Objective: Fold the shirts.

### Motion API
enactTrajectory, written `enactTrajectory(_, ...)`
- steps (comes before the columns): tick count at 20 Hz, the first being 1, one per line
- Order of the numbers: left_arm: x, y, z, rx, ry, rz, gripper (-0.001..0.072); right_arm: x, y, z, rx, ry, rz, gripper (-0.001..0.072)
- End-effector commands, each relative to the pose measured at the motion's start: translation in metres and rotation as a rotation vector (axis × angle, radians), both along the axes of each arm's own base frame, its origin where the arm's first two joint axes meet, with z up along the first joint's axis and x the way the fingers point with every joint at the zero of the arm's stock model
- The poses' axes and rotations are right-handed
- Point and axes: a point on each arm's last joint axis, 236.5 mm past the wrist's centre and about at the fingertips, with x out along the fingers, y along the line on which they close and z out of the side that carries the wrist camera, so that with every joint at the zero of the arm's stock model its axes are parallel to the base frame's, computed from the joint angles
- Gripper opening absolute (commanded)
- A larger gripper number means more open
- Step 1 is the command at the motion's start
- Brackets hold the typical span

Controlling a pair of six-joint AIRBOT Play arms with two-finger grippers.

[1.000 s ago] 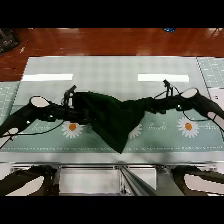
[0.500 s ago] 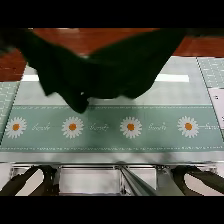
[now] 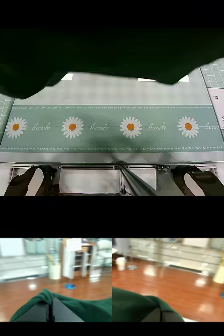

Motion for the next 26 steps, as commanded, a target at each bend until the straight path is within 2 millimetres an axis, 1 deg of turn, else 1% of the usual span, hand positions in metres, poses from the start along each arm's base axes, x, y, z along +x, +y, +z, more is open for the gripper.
enactTrajectory(1,-0.052,0.034,-0.008,0.064,0.000,0.184,0.0016,-0.043,-0.032,-0.020,-0.041,0.069,-0.136,0.0021)
enactTrajectory(2,-0.054,0.036,-0.022,0.072,0.045,0.161,0.0017,-0.045,-0.035,-0.029,-0.038,0.109,-0.147,0.0021)
enactTrajectory(3,-0.047,0.037,-0.044,0.094,0.118,0.141,0.0017,-0.042,-0.033,-0.036,-0.034,0.135,-0.143,0.0021)
enactTrajectory(4,-0.031,0.041,-0.073,0.119,0.218,0.138,0.0017,-0.036,-0.032,-0.044,-0.029,0.164,-0.137,0.0021)
enactTrajectory(6,0.011,0.039,-0.135,0.089,0.399,0.124,0.0017,-0.012,-0.021,-0.072,-0.014,0.243,-0.089,0.0021)
enactTrajectory(7,0.035,0.035,-0.170,0.060,0.485,0.112,0.0017,0.006,-0.012,-0.096,0.000,0.310,-0.055,0.0021)
enactTrajectory(9,0.081,0.028,-0.236,0.001,0.616,0.095,0.0017,0.051,-0.006,-0.155,0.021,0.463,-0.029,0.0021)
enactTrajectory(11,0.126,0.023,-0.290,-0.056,0.692,0.093,0.0018,0.103,-0.008,-0.217,0.037,0.588,-0.044,0.0020)
enactTrajectory(12,0.148,0.021,-0.311,-0.078,0.724,0.095,0.0018,0.129,-0.009,-0.249,0.045,0.649,-0.053,0.0021)
enactTrajectory(14,0.195,0.020,-0.352,-0.110,0.793,0.108,0.0017,0.181,-0.010,-0.307,0.062,0.756,-0.069,0.0020)
enactTrajectory(15,0.221,0.020,-0.373,-0.126,0.820,0.119,0.0018,0.209,-0.010,-0.334,0.083,0.786,-0.076,0.0021)
enactTrajectory(17,0.265,0.021,-0.413,-0.134,0.885,0.135,0.0018,0.256,-0.005,-0.382,0.141,0.837,-0.081,0.0021)
enactTrajectory(18,0.284,0.018,-0.431,-0.145,0.925,0.131,0.0017,0.279,-0.001,-0.403,0.171,0.861,-0.079,0.0021)
enactTrajectory(20,0.322,0.009,-0.457,-0.185,0.976,0.112,0.0018,0.319,0.002,-0.435,0.214,0.895,-0.084,0.0021)
enactTrajectory(21,0.340,0.003,-0.463,-0.221,0.984,0.096,0.0018,0.337,0.000,-0.448,0.237,0.911,-0.100,0.0021)
enactTrajectory(22,0.355,-0.002,-0.467,-0.248,0.987,0.082,0.0017,0.350,0.002,-0.459,0.279,0.930,-0.111,0.0021)
enactTrajectory(23,0.368,-0.007,-0.469,-0.268,0.987,0.068,0.0018,0.360,0.001,-0.467,0.341,0.946,-0.122,0.0021)
enactTrajectory(24,0.376,-0.010,-0.470,-0.281,0.991,0.056,0.0018,0.369,0.004,-0.472,0.424,0.961,-0.117,0.0026)
enactTrajectory(25,0.381,-0.013,-0.471,-0.285,0.998,0.045,0.0062,0.375,0.007,-0.473,0.508,0.969,-0.100,0.0160)
enactTrajectory(26,0.382,-0.014,-0.472,-0.280,1.007,0.038,0.0280,0.378,0.006,-0.470,0.576,0.969,-0.091,0.0362)
